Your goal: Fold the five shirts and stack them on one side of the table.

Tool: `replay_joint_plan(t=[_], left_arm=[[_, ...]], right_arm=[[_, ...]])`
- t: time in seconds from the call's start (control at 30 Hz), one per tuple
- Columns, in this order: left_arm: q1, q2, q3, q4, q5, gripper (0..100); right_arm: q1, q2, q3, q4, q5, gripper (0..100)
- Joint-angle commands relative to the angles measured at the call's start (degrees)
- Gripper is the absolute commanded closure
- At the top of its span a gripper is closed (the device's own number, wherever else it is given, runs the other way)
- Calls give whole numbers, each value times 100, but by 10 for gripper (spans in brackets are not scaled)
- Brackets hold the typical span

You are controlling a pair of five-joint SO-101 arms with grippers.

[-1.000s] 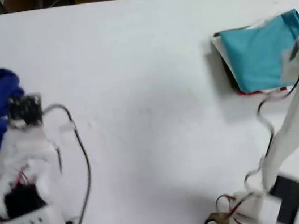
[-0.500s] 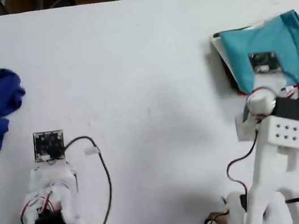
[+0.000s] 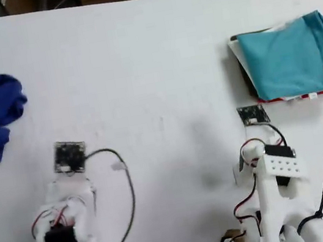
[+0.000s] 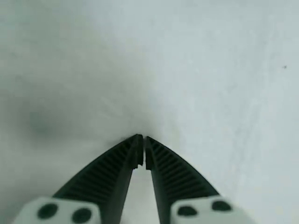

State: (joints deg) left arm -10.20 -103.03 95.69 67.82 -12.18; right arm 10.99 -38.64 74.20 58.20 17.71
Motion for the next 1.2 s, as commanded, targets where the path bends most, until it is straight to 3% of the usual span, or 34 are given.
replay_joint_plan(t=[0.0,0.1,0.2,0.3,0.47,0.6,0.7,0.8,0.97,1.17], left_arm=[[1011,-62,127,360,677,973],[1468,-62,136,536,1477,973],[1222,-62,136,536,1231,973],[800,-62,136,536,862,973],[510,-70,136,519,835,973],[-352,-132,-743,-237,782,971],[-967,-132,-1508,-448,202,928],[-1688,-141,-1314,-484,-589,877],[-2866,-141,-936,-712,-501,835],[-3930,-141,-822,-730,-2259,849]], right_arm=[[479,-163,18,-40,-299,979],[822,-163,18,-84,-958,979],[752,-163,123,-215,-668,979],[207,-119,211,-365,-387,979],[-189,-171,193,-374,-695,979],[-215,-171,-677,-374,-659,978],[-224,-171,-1020,-365,-510,978],[-215,-171,-1037,-576,-299,978],[-224,-171,-1037,-1138,-273,978],[-532,-145,-1046,-1165,334,978]])
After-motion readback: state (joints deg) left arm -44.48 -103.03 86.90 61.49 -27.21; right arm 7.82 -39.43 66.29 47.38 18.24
